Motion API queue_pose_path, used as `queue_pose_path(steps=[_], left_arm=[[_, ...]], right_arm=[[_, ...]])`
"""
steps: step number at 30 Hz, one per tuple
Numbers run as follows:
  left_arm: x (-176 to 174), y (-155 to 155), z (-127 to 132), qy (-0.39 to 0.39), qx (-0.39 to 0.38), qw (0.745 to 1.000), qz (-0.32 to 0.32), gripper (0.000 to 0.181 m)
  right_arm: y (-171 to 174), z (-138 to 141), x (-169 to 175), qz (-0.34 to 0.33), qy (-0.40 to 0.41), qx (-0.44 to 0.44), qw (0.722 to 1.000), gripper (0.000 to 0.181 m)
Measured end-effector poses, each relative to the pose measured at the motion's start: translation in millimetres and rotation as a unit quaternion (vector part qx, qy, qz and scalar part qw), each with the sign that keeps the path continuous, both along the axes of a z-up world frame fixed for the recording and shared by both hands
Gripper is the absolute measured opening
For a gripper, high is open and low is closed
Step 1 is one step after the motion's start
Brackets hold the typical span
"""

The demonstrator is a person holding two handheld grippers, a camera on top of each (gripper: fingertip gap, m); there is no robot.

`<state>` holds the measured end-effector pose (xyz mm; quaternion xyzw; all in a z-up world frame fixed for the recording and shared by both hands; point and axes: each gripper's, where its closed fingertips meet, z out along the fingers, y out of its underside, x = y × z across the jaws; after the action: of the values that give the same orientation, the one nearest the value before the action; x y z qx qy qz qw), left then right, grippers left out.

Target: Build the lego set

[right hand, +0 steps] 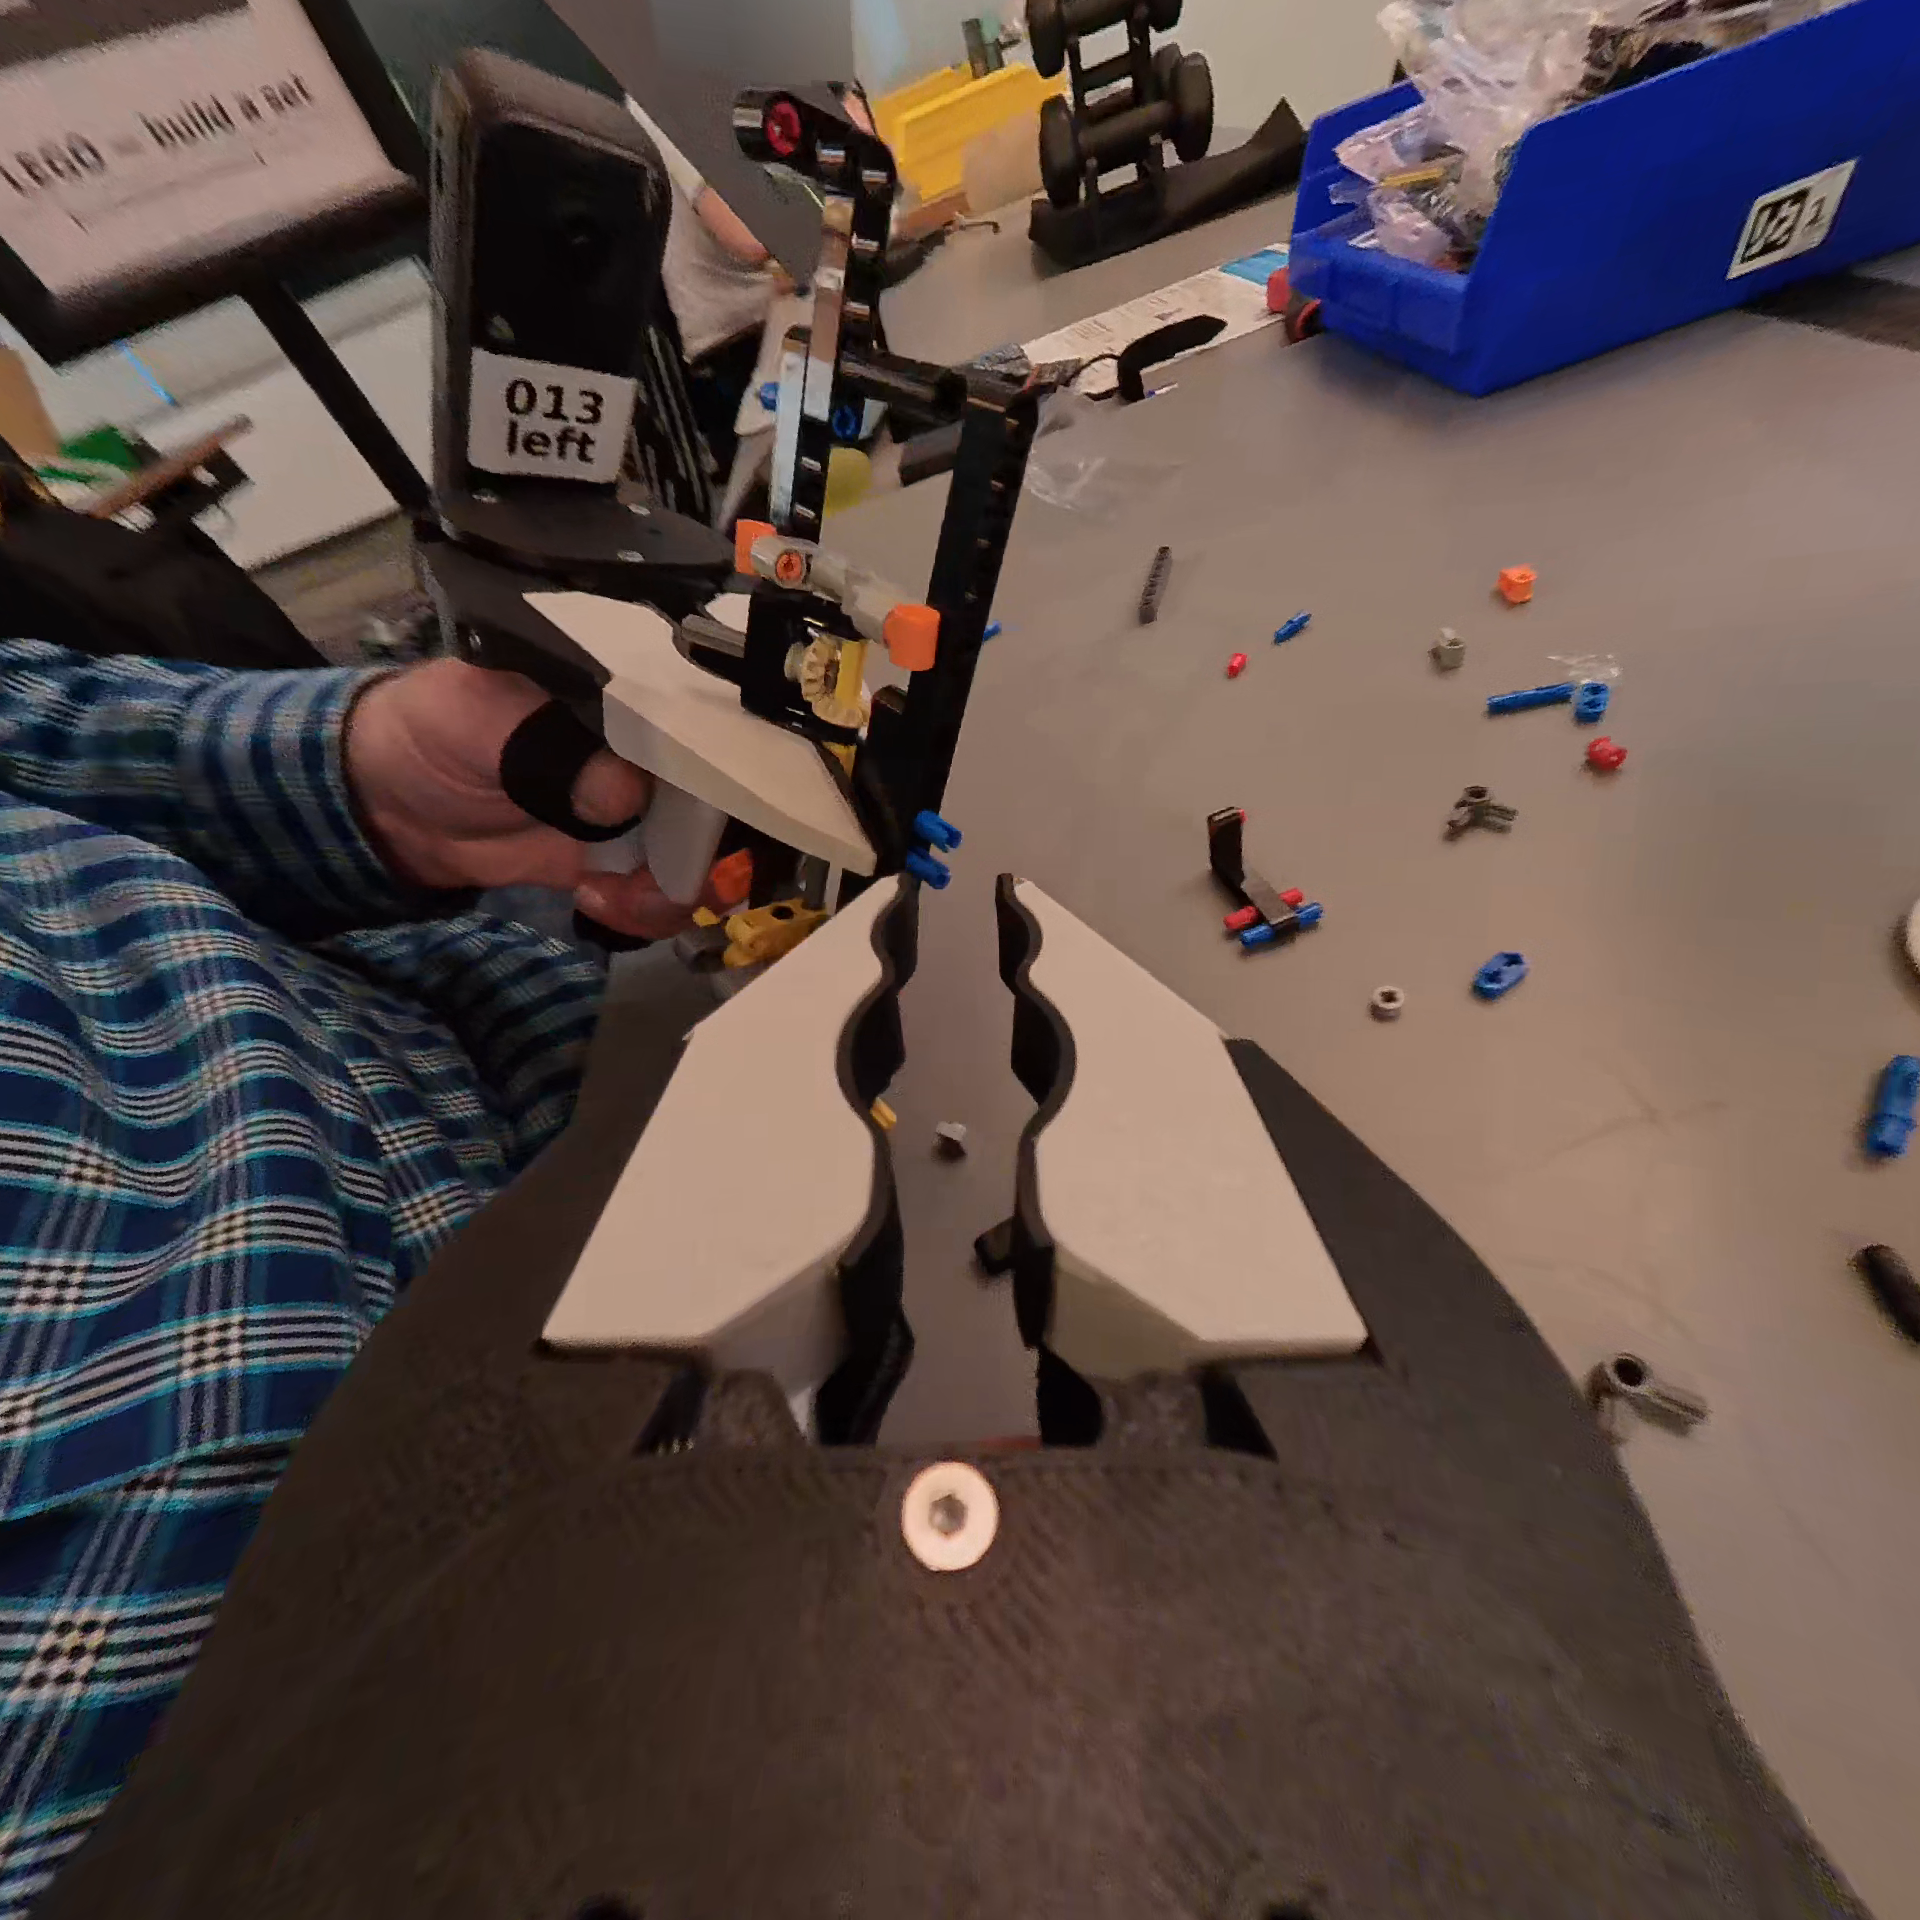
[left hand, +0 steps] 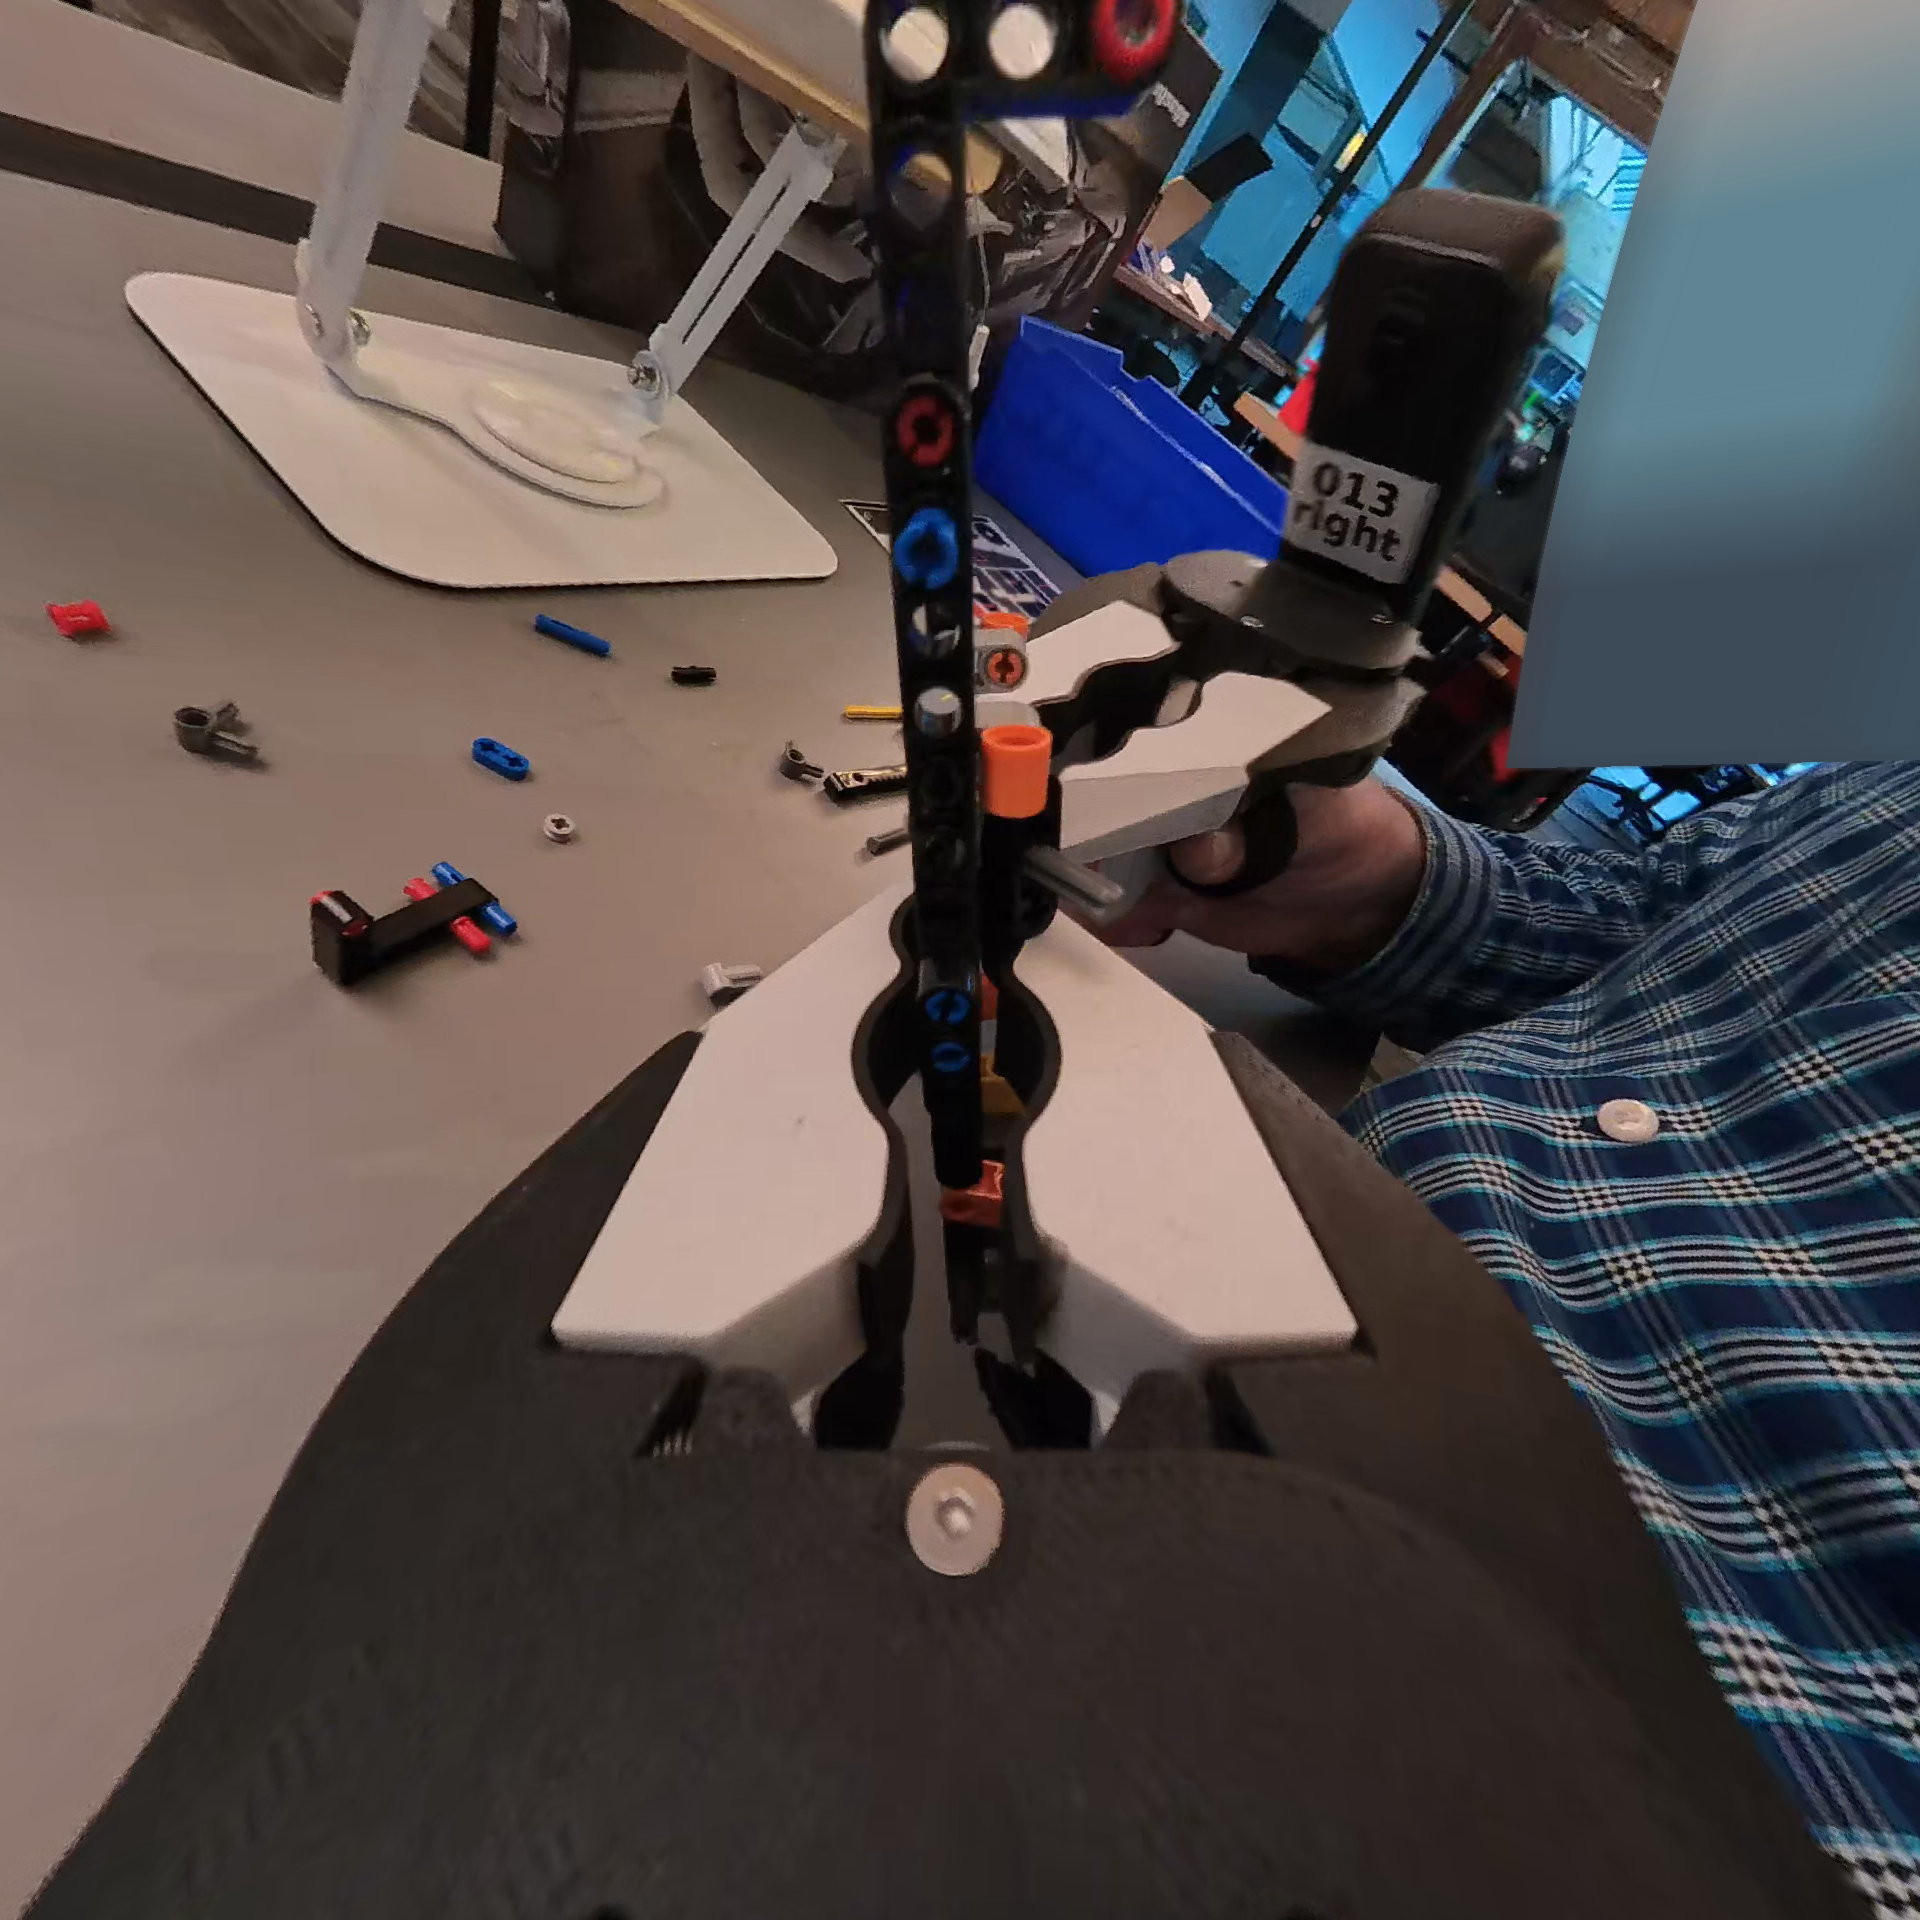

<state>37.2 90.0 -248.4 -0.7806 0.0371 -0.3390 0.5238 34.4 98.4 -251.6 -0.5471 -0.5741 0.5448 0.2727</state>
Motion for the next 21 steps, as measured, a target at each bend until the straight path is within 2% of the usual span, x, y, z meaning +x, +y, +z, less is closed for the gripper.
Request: queue_pose_path(steps=[4, 7, 11, 14, 17, 21], left_arm=[[-2, 0, 0, 0.005, 0.001, 1.000, 0.009, 0.006], [-3, 0, -1, 0.019, 0.002, 1.000, 0.012, 0.006], [-4, -2, 6, -0.033, 0.021, 0.999, 0.000, 0.006], [-13, -8, 21, -0.102, 0.048, 0.993, -0.016, 0.006], [-23, -18, 46, -0.223, 0.096, 0.969, -0.041, 0.006], [-27, -30, 62, -0.312, 0.137, 0.936, -0.087, 0.006]], right_arm=[[-1, 7, 0, -0.012, 0.010, 0.029, 0.999, 0.014], [1, 7, -1, -0.023, 0.003, 0.052, 0.998, 0.023], [-3, 7, -2, -0.016, 0.004, 0.050, 0.999, 0.029], [1, 4, 0, -0.017, 0.005, 0.043, 0.999, 0.029], [-10, 15, 1, 0.008, 0.027, 0.041, 0.999, 0.028], [-20, 41, -2, 0.031, 0.073, -0.011, 0.997, 0.025]])
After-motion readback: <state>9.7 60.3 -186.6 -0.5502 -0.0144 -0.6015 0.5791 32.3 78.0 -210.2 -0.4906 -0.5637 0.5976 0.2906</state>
